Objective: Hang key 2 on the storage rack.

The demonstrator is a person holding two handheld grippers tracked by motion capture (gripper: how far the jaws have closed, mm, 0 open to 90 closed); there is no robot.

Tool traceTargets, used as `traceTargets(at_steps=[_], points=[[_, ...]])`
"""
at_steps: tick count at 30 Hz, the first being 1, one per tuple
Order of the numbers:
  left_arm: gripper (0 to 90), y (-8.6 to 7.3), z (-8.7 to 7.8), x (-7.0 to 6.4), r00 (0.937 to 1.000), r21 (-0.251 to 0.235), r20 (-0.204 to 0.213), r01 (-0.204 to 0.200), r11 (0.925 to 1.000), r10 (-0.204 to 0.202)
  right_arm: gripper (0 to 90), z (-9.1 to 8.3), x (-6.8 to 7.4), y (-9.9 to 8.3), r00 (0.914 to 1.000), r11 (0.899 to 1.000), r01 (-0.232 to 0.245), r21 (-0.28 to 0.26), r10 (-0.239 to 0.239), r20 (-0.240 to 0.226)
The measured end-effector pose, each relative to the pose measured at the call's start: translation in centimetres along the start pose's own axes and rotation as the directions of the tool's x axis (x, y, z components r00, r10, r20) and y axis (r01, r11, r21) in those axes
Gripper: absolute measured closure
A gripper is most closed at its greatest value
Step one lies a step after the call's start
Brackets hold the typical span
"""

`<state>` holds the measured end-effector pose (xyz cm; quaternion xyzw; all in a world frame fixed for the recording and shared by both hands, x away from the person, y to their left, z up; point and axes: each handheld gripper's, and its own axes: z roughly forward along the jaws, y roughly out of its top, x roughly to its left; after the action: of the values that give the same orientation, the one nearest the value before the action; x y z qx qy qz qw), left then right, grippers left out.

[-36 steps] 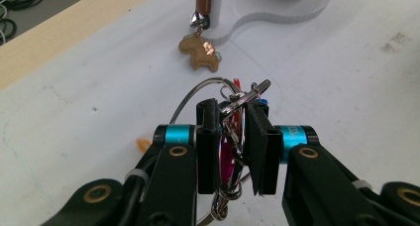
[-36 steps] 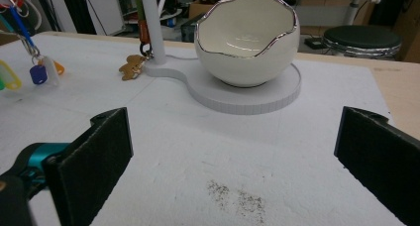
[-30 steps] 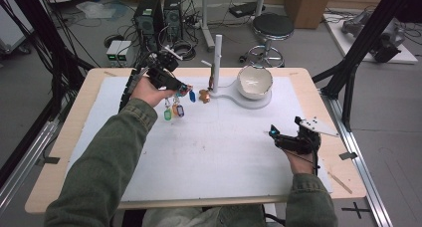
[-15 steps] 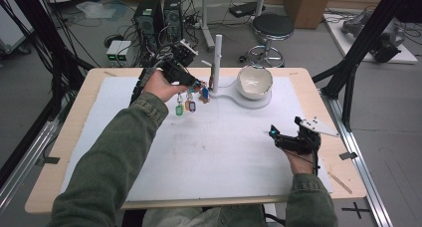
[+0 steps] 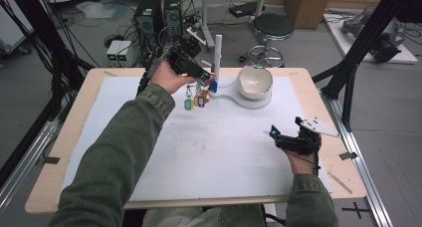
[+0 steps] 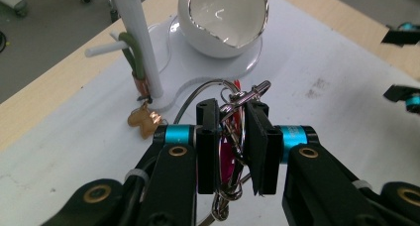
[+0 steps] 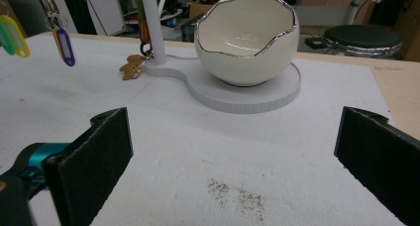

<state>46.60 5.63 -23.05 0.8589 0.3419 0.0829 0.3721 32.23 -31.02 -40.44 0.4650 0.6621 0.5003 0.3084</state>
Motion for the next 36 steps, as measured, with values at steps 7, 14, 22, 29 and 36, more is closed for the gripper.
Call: traceTargets(at_steps=[7,14,22,29,36], points=[[76.2,1.2,-0.6,0.6,0.9992,-0.027,0.014,0.037,0.999,-0.036,0.6,0.0,0.0,0.0,1.0,1.0,-0.006,-0.001,0.006,0.001],[76.2,2.1,-0.2,0.1,0.9982,-0.022,0.057,0.017,0.9996,-0.016,0.6,-0.1,0.0,0.0,0.9999,1.0,-0.003,-0.002,0.003,-0.011],[76.2,3.9,-0.1,0.4,0.992,-0.042,0.121,0.039,0.9984,-0.034,0.6,-0.2,0.0,0.0,0.9999,1.0,-0.014,-0.005,0.014,-0.008],[76.2,4.7,0.9,0.9,0.9882,-0.029,0.144,0.056,0.998,-0.051,0.6,-0.4,-0.2,-0.1,0.9998,1.0,-0.02,-0.01,0.02,-0.007],[76.2,5.4,1.9,1.5,0.9856,-0.023,0.156,0.07,0.9973,-0.066,0.6,-0.5,-0.1,-0.2,0.9999,1.0,-0.015,-0.009,0.015,-0.004]])
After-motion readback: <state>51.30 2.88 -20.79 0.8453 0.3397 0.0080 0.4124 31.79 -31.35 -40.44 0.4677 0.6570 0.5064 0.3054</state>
